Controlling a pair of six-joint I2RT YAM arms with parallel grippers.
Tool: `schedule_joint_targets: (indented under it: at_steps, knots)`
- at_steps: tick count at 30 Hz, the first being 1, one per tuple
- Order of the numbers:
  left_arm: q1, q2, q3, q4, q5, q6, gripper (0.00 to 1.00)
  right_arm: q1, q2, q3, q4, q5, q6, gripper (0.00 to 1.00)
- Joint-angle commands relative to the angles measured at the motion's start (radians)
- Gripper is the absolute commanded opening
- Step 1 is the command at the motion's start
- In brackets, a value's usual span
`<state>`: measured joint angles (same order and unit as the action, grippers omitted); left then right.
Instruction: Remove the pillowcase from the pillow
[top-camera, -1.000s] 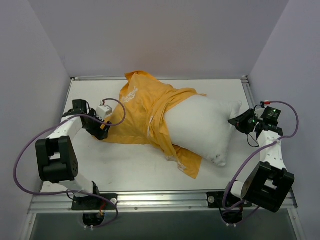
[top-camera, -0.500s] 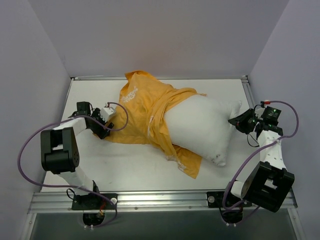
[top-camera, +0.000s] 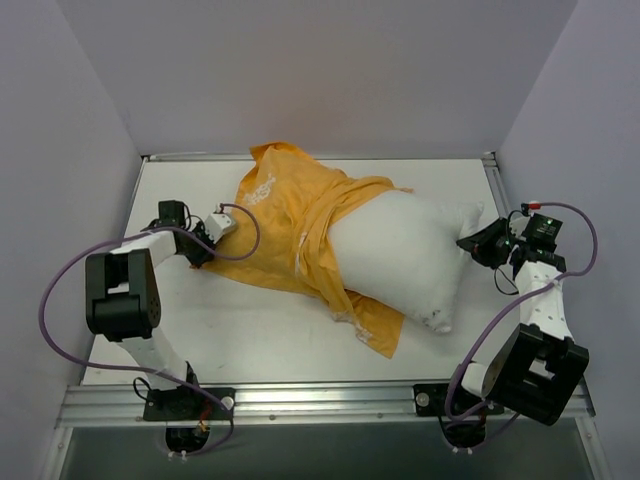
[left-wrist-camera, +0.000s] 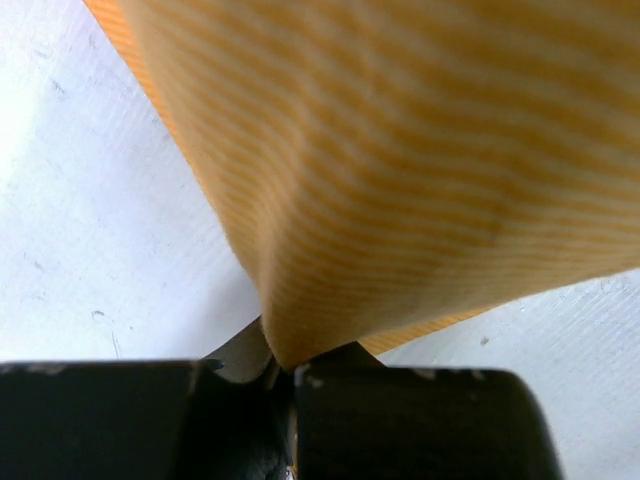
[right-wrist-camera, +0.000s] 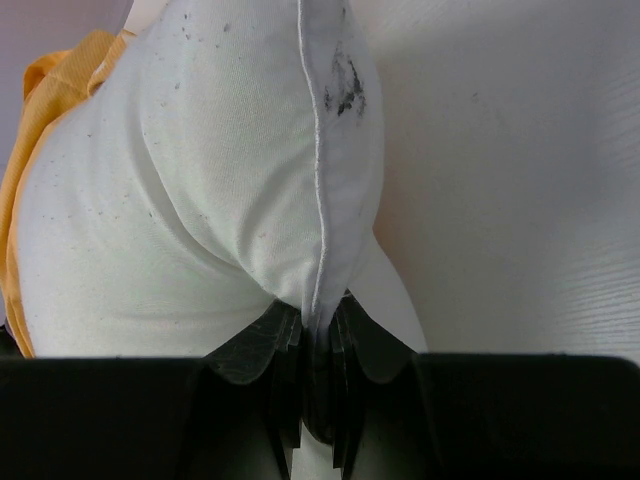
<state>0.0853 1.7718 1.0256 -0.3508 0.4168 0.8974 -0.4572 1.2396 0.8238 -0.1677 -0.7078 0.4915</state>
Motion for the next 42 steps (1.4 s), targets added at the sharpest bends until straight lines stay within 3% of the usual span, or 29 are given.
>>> schedule_joint_targets:
  at_steps: [1, 5, 8, 14, 20, 25, 29, 39, 41, 42]
  knots:
    - [0.025, -0.023, 0.010, -0.004, -0.058, -0.066, 0.02, -0.014, -0.022, 0.011, 0.043, -0.018, -0.008, 0.00]
    - [0.129, -0.132, 0.025, 0.041, -0.093, -0.192, 0.02, -0.046, -0.022, 0.005, 0.048, -0.002, 0.004, 0.00]
    - [0.266, -0.228, 0.072, 0.035, -0.059, -0.268, 0.02, -0.069, -0.026, -0.002, 0.057, 0.005, 0.018, 0.00]
    - [0.436, -0.444, 0.177, -0.013, -0.046, -0.273, 0.02, -0.090, -0.031, 0.003, 0.045, 0.030, 0.015, 0.00]
    - [0.557, -0.500, 0.353, -0.071, 0.010, -0.313, 0.02, -0.123, -0.028, 0.009, 0.039, 0.037, 0.016, 0.00]
    - [0.577, -0.462, 0.649, -0.111, 0.088, -0.397, 0.02, -0.123, -0.022, 0.038, 0.020, 0.050, 0.004, 0.00]
    - [0.584, -0.318, 0.832, -0.088, -0.062, -0.451, 0.02, -0.136, -0.028, 0.055, -0.003, 0.068, -0.007, 0.00]
    - [0.619, -0.060, 1.307, -0.198, -0.173, -0.445, 0.02, -0.221, -0.011, 0.032, 0.030, 0.074, 0.012, 0.00]
    - [0.619, -0.012, 1.445, -0.310, -0.104, -0.485, 0.02, -0.201, -0.012, 0.023, 0.052, 0.045, 0.015, 0.00]
    - [0.596, -0.012, 1.458, -0.345, 0.010, -0.495, 0.02, -0.178, -0.003, 0.028, 0.043, 0.042, -0.004, 0.00]
